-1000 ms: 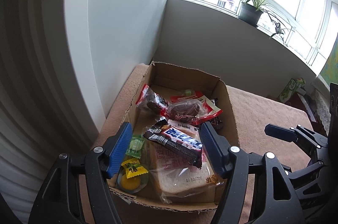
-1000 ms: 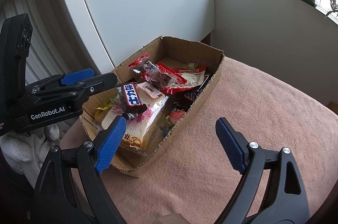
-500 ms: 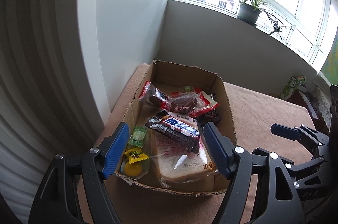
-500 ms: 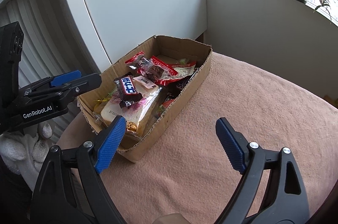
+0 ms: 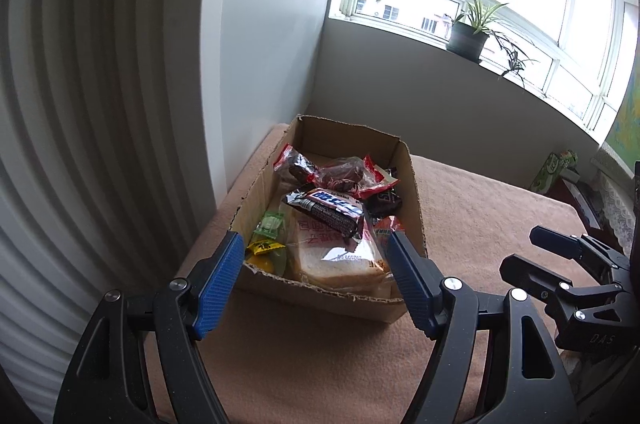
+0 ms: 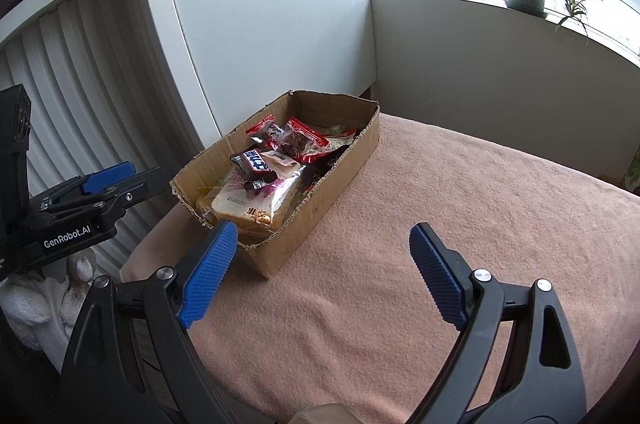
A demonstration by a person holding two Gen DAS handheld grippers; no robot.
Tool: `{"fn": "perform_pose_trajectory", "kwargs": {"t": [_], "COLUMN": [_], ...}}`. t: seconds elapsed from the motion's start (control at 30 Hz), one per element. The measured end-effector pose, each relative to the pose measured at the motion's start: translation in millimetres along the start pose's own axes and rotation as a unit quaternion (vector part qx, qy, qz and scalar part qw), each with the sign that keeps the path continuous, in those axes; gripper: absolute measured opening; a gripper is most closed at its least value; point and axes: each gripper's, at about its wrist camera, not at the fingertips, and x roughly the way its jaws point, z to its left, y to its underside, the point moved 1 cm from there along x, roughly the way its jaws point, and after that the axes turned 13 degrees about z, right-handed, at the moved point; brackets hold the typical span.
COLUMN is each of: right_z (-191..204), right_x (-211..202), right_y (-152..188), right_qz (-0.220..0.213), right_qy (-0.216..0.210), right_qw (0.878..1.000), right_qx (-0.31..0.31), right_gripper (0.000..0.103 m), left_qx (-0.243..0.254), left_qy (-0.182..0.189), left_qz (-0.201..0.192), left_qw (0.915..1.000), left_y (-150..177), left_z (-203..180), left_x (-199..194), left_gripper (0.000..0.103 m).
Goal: Organize snacks
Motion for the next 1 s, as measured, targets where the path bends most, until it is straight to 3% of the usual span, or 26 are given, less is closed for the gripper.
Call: {"fn": "perform_pose_trajectory", "kwargs": {"t": [0.07, 0.4, 0.7, 1.0], "right_z": [-1.2, 4.6, 16.0, 19.9], "right_x": [-7.8, -43.0, -59.8, -66.8], "right_y": [6.5, 41.8, 65.6, 73.7], "right_qz": [-0.011, -0.047, -0.054, -0.059], "right_qy": [-0.001, 0.011, 0.034, 0.027], "right_qw": [1.000, 0.999, 0.998, 0.998], "right_qx": [0.007, 0.022, 0.003, 0.000], "right_gripper": [0.100, 0.103, 0.103, 0.103], "left_qx": [0.003, -0.008, -0.010, -0.009], "left_qy": [-0.008, -0.022, -0.027, -0.037], "left_qz": [-0.009, -0.044, -0.040, -0.051], "left_qw": [0.9999, 0.9987, 0.9988, 0.9980], "left_y": [7.6, 40.4, 69.4, 78.9], "left_z": [-3.6, -7.8, -14.9, -19.2], "left_x": [-8.9, -46.6, -60.2, -77.5], "left_gripper": [0.074, 0.080, 0.080, 0.080]}}
